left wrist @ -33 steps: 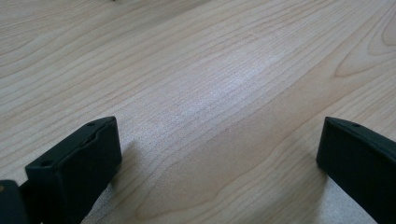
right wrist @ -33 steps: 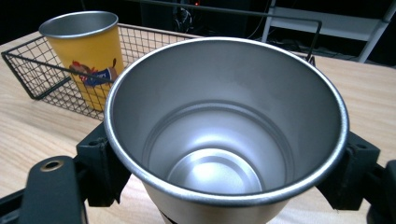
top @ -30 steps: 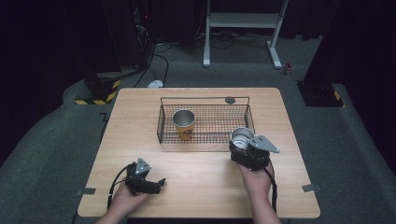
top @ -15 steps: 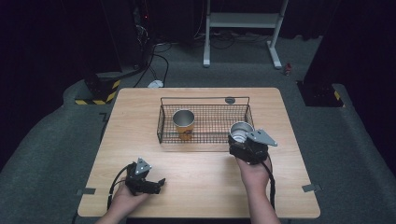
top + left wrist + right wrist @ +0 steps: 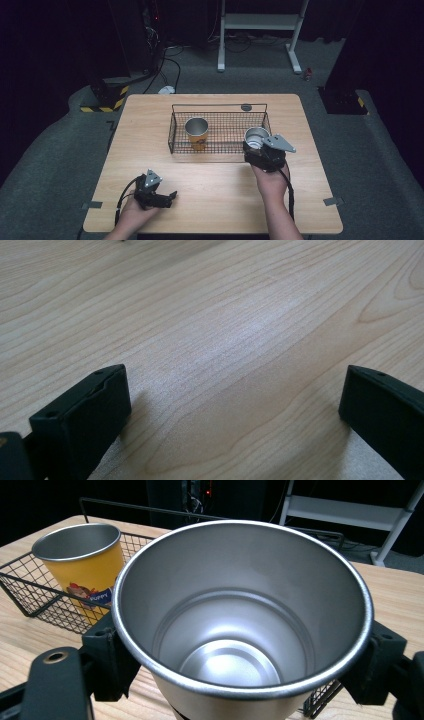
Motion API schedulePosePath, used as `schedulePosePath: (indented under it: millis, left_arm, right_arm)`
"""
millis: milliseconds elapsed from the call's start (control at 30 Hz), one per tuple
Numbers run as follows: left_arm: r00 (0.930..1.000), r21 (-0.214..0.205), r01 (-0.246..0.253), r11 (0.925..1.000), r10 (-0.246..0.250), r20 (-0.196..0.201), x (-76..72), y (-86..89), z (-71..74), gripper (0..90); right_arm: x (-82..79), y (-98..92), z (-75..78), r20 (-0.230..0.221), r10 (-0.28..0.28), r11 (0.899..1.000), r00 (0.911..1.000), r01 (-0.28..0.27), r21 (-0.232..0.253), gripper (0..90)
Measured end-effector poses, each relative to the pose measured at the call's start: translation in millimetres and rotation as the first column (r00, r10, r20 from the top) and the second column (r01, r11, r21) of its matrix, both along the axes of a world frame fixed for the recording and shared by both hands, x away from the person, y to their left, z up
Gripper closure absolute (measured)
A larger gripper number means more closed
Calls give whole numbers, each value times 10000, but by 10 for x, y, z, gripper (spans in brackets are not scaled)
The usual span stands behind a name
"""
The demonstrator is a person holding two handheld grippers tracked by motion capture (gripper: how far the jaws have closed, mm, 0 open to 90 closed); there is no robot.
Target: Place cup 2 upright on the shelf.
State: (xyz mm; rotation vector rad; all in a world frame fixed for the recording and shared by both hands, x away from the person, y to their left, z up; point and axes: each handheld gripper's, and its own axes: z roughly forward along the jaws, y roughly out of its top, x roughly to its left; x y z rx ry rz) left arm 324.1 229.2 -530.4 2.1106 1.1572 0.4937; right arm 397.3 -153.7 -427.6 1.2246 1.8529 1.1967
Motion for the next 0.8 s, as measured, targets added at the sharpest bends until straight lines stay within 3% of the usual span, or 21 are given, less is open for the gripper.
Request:
schedulePosePath:
  millis: [800]
  left_arm:
    - [10000,0,-32,10000,32,-7,-1,2,0,3]
  right_arm:
    - [214,56,131,146,-19,9999,9999,17,138,183]
